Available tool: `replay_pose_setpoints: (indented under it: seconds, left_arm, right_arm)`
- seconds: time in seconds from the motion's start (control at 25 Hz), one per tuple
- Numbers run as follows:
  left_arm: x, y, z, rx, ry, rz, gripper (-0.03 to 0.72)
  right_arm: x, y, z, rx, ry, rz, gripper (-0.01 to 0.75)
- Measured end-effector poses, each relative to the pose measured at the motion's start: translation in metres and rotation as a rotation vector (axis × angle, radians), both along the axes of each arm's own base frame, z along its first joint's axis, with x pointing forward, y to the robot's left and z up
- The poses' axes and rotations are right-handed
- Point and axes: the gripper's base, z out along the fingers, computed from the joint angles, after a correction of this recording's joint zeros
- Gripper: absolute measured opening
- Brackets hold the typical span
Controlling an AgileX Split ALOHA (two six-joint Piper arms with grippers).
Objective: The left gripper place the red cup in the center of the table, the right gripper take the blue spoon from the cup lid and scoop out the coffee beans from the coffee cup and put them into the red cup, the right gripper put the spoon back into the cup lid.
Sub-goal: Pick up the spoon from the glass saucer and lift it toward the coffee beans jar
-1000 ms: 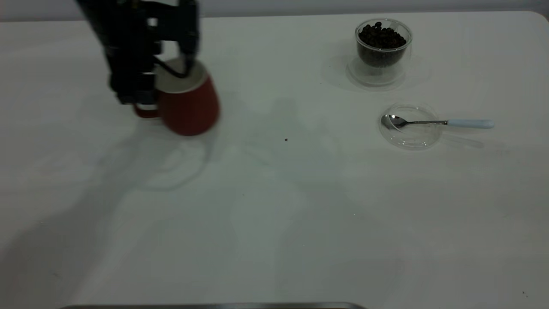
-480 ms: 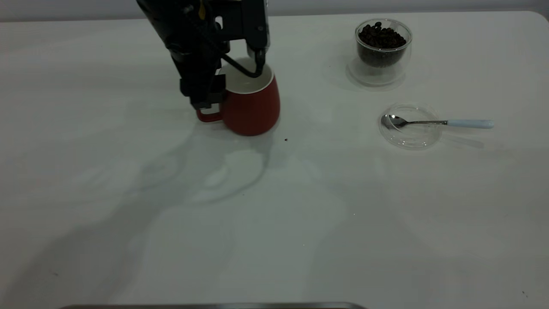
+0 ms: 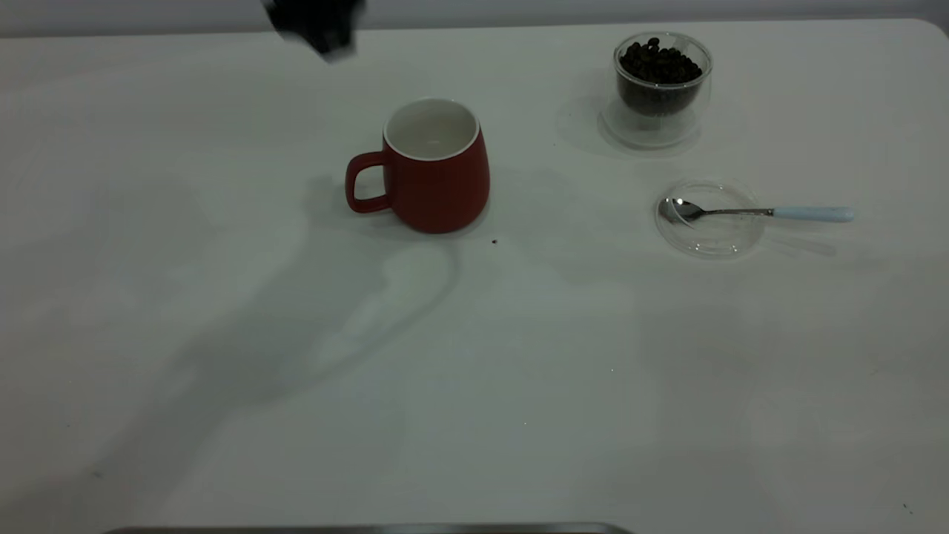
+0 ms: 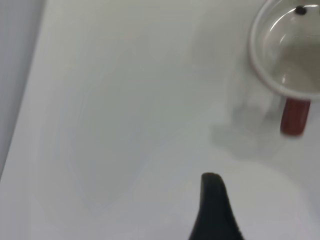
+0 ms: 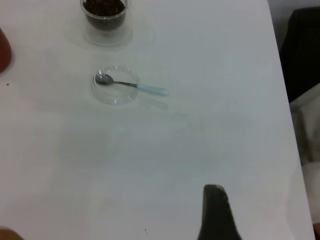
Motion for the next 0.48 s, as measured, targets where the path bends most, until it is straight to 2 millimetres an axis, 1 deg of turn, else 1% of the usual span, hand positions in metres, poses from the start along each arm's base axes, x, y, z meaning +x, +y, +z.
replay_pose_setpoints:
  seconds: [0.12,0.16,0.24,0.28,0.4,0.48]
  left_arm:
    - [-0.022,0.017,0.062,-0.06,-0.045,0.148,0.586]
    - [-0.031,0.023,0.078,-0.074,-0.053,0.189,0.586]
    - [-0.054,0.039,0.117,-0.116,-0.084,0.27,0.587]
    - [-0.064,0.046,0.132,-0.131,-0.094,0.302,0.587]
    - [-0.107,0.074,0.179,-0.182,-0.123,0.406,0.587]
    - [-0.137,0.092,0.201,-0.2,-0.128,0.464,0.587]
  right_arm:
    - [0.0,0.0,0.0,0.001,0.0,-0.001,0.531]
    - [0.0,0.0,0.0,0.001,0.0,-0.001,0.531]
    - [0.0,0.0,0.0,0.001,0.0,-0.001,0.531]
    - [0.0,0.0,0.0,0.001,0.0,-0.001,0.531]
    - [0.0,0.0,0.0,0.001,0.0,-0.001,0.531]
    - [0.0,0.0,0.0,0.001,0.0,-0.001,0.531]
